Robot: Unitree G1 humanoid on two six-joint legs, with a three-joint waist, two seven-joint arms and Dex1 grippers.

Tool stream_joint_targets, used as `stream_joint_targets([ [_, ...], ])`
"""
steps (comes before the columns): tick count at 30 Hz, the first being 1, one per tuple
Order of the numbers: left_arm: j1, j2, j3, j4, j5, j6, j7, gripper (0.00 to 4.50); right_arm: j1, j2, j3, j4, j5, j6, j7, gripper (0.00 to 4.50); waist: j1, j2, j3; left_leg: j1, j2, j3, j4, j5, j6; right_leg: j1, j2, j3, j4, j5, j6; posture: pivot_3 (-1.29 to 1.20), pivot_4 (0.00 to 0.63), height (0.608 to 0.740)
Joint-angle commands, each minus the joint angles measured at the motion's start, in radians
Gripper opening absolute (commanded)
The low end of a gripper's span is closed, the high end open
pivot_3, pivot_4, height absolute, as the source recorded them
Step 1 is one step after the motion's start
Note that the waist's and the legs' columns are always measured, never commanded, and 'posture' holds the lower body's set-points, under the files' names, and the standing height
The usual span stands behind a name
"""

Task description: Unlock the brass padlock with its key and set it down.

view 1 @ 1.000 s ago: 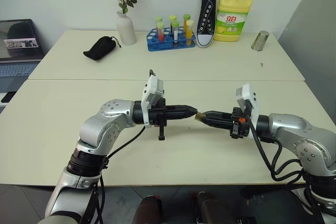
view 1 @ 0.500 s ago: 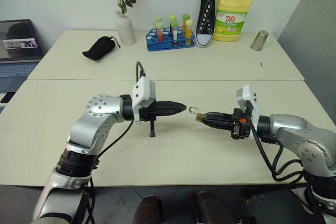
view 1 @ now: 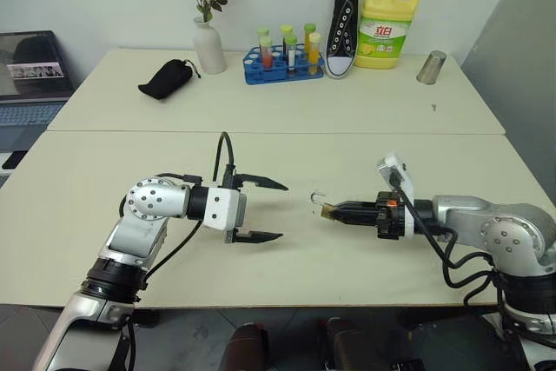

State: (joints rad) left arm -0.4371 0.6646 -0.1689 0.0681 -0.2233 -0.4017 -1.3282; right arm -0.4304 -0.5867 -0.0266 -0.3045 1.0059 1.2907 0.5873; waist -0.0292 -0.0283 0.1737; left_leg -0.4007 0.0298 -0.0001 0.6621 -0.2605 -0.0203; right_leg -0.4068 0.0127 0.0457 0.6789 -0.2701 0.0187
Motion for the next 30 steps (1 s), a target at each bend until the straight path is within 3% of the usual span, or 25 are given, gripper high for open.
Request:
stream_joint_targets([
  [1, 0.008, -0.011, -0.011, -0.066, -0.03, -0.034, -0.007, 4.5, -0.046, 0.037, -0.014, 0.057, 0.022, 0.073, -0.041, 0.15, 0.0, 0.0, 0.0, 0.0, 0.0, 0.0, 0.0, 0.0, 0.0, 0.0, 0.0, 0.0, 0.0, 0.0, 0.0, 0.0, 0.15, 0.74],
  [17, 0.067, 0.0, -0.042, -0.047, 0.042, -0.112, 0.005, 4.5, -0.129, 0.002, 0.144, 0.236, -0.154, 0.09, 0.059, 0.15, -0.002, 0.0, 0.0, 0.0, 0.0, 0.0, 0.0, 0.0, 0.0, 0.0, 0.001, -0.001, 0.0, 0.0, 0.0, 0.0, 0.15, 0.74],
  [24, 0.065, -0.012, -0.054, -0.024, 0.055, -0.122, 0.028, 4.5, -0.144, -0.015, 0.161, 0.271, -0.218, 0.077, 0.082, 2.59, -0.002, 0.0, 0.0, 0.0, 0.0, 0.0, 0.0, 0.0, 0.0, 0.0, 0.001, -0.001, 0.0, 0.0, 0.0, 0.0, 0.15, 0.74],
  [28, 0.078, -0.021, -0.057, -0.08, -0.011, 0.08, 0.055, 4.5, -0.134, -0.057, 0.136, 0.254, -0.227, 0.074, 0.11, 4.13, -0.001, 0.0, 0.0, 0.0, 0.0, 0.0, 0.0, 0.0, 0.0, 0.0, 0.001, -0.001, 0.0, 0.0, 0.0, 0.0, 0.15, 0.74],
  [30, 0.079, -0.019, -0.059, -0.111, -0.038, 0.144, 0.049, 4.5, -0.113, -0.089, 0.126, 0.228, -0.225, 0.07, 0.123, 4.47, 0.001, 0.0, 0.0, 0.0, 0.0, 0.0, 0.0, 0.0, 0.0, 0.0, 0.001, -0.002, 0.0, 0.0, 0.0, 0.0, 0.15, 0.74],
])
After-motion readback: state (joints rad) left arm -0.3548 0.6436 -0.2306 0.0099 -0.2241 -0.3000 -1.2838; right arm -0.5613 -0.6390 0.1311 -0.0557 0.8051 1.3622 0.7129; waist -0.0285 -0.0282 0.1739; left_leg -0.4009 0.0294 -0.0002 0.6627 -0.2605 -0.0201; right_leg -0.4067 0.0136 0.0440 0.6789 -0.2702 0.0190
